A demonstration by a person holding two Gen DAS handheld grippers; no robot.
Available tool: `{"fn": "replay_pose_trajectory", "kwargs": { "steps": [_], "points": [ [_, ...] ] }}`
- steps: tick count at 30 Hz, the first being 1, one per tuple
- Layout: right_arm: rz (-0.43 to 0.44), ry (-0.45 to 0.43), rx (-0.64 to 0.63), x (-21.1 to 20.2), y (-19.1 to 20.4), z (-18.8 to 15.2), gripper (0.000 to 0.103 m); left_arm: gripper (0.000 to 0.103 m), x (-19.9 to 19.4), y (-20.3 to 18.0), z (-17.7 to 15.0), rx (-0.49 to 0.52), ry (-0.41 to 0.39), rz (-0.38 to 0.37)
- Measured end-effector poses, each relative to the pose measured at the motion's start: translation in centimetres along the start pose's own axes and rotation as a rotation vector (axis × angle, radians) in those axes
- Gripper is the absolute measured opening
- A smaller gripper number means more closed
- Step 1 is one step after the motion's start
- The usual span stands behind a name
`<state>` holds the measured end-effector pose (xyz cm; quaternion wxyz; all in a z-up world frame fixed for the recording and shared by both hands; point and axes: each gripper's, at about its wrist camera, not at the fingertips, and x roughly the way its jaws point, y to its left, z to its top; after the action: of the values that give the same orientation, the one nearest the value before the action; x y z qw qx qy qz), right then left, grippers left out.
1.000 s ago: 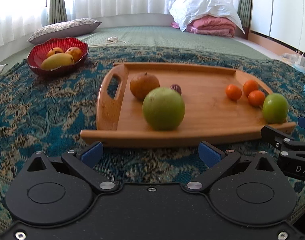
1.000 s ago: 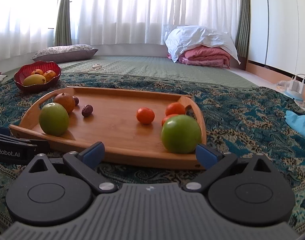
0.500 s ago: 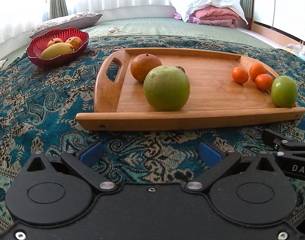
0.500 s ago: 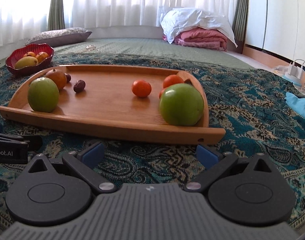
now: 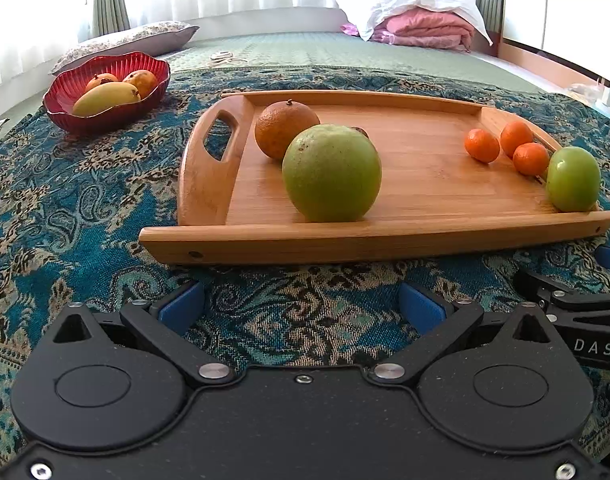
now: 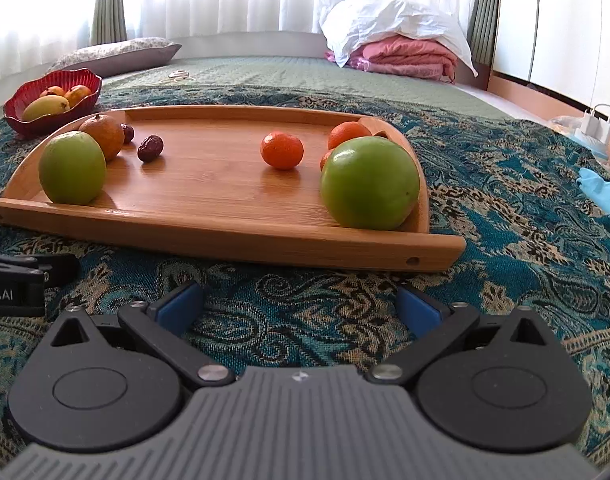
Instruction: Organize fruits
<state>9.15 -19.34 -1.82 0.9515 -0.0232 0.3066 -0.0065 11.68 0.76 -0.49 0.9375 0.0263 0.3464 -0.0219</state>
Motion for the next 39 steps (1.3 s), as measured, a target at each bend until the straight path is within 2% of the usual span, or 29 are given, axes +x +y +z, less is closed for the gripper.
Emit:
{"fn": "replay_pose_trajectory", "kwargs": {
  "steps": [39],
  "points": [
    [-0.005,-0.014,-0.009,-0.11,0.11,-0.28,0.103,0.103,0.27,0.2,0.04,-0.009,0.006,0.0]
  ]
}}
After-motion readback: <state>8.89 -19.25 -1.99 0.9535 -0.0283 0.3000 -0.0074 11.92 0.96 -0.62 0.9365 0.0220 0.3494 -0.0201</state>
